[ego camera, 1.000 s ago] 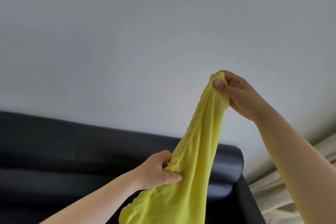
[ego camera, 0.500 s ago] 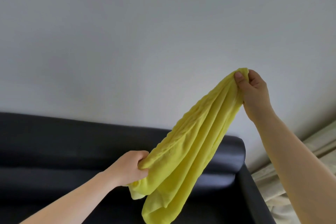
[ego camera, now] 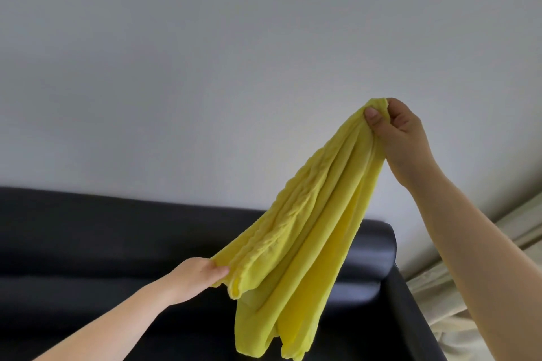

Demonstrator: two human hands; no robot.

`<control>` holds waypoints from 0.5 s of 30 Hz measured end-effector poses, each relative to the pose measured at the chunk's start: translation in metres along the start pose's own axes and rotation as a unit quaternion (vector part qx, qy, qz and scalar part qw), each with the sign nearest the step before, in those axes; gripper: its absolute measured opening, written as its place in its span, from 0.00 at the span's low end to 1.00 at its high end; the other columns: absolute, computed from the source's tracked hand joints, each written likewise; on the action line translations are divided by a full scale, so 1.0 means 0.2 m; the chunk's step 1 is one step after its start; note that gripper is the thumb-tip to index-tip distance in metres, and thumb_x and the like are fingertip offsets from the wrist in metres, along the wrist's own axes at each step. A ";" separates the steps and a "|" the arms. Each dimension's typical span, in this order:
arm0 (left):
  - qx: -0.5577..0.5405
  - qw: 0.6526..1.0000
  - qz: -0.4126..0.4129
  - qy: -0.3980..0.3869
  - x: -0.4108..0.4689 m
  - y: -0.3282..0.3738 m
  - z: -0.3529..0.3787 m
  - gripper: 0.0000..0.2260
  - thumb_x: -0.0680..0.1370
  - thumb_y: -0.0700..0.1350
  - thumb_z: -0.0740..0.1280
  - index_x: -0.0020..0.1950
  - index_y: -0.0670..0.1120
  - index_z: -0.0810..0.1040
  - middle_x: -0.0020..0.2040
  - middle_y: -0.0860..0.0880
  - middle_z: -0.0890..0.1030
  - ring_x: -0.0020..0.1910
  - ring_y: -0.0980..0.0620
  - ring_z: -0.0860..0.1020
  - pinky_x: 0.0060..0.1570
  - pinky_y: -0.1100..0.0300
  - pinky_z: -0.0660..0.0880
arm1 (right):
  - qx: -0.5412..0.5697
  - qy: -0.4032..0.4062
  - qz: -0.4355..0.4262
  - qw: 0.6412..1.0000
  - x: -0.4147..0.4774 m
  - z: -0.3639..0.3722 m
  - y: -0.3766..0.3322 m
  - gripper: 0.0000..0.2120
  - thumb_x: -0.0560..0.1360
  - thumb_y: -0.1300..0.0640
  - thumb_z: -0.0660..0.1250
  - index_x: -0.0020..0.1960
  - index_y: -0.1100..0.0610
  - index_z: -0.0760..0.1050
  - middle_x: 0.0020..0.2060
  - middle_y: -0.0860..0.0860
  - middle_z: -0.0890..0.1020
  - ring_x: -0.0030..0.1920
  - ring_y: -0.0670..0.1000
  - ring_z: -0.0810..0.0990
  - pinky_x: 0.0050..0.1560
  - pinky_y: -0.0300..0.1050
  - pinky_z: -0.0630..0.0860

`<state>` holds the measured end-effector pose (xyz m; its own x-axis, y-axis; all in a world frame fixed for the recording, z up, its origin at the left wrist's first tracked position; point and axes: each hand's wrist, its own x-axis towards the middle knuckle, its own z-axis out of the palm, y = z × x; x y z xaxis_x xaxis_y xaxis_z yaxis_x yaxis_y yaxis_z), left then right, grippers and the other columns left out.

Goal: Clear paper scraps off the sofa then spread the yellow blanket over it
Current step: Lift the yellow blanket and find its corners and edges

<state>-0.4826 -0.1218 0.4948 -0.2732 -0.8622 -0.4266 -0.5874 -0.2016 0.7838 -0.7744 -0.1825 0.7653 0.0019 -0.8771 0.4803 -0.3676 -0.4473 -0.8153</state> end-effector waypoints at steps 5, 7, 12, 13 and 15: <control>0.090 0.987 0.078 0.105 0.08 -0.02 0.05 0.19 0.73 0.62 0.66 0.45 0.46 0.80 0.50 0.54 0.74 0.46 0.56 0.77 0.45 0.64 0.72 | -0.010 -0.003 -0.010 1.000 0.03 0.01 -0.03 0.05 0.78 0.54 0.66 0.43 0.51 0.75 0.37 0.48 0.76 0.42 0.51 0.75 0.44 0.47 0.73; 0.084 0.983 0.105 0.122 0.08 0.04 0.07 0.16 0.73 0.63 0.65 0.49 0.52 0.79 0.57 0.57 0.71 0.52 0.58 0.76 0.50 0.64 0.72 | -0.014 -0.003 -0.014 1.000 0.04 0.00 -0.04 0.05 0.78 0.54 0.65 0.43 0.51 0.75 0.37 0.48 0.76 0.42 0.51 0.74 0.44 0.47 0.73; 0.040 0.986 0.136 0.089 0.09 0.19 0.11 0.15 0.77 0.61 0.59 0.42 0.55 0.80 0.38 0.56 0.81 0.37 0.60 0.79 0.41 0.62 0.76 | -0.016 -0.008 -0.016 1.000 0.04 -0.02 -0.07 0.05 0.78 0.53 0.66 0.44 0.51 0.75 0.38 0.49 0.76 0.43 0.51 0.75 0.45 0.48 0.73; 0.020 0.988 0.137 0.076 0.10 0.20 0.13 0.16 0.76 0.63 0.60 0.41 0.55 0.79 0.37 0.56 0.79 0.36 0.60 0.78 0.40 0.64 0.75 | -0.019 -0.007 -0.016 1.000 0.04 -0.02 -0.08 0.05 0.78 0.53 0.65 0.44 0.51 0.75 0.38 0.49 0.76 0.43 0.51 0.75 0.45 0.48 0.73; -0.015 0.989 0.129 0.065 0.12 0.21 0.17 0.22 0.69 0.72 0.60 0.43 0.56 0.78 0.44 0.57 0.76 0.42 0.59 0.77 0.44 0.64 0.74 | -0.016 -0.004 -0.018 1.000 0.04 -0.03 -0.09 0.05 0.78 0.54 0.65 0.44 0.51 0.75 0.38 0.49 0.76 0.43 0.51 0.75 0.45 0.48 0.73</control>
<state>-0.5403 -0.1357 0.5029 -0.3091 -0.9391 -0.1504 -0.4876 0.0208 0.8728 -0.7744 -0.1807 0.7859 0.0232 -0.8620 0.5064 -0.3972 -0.4728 -0.7866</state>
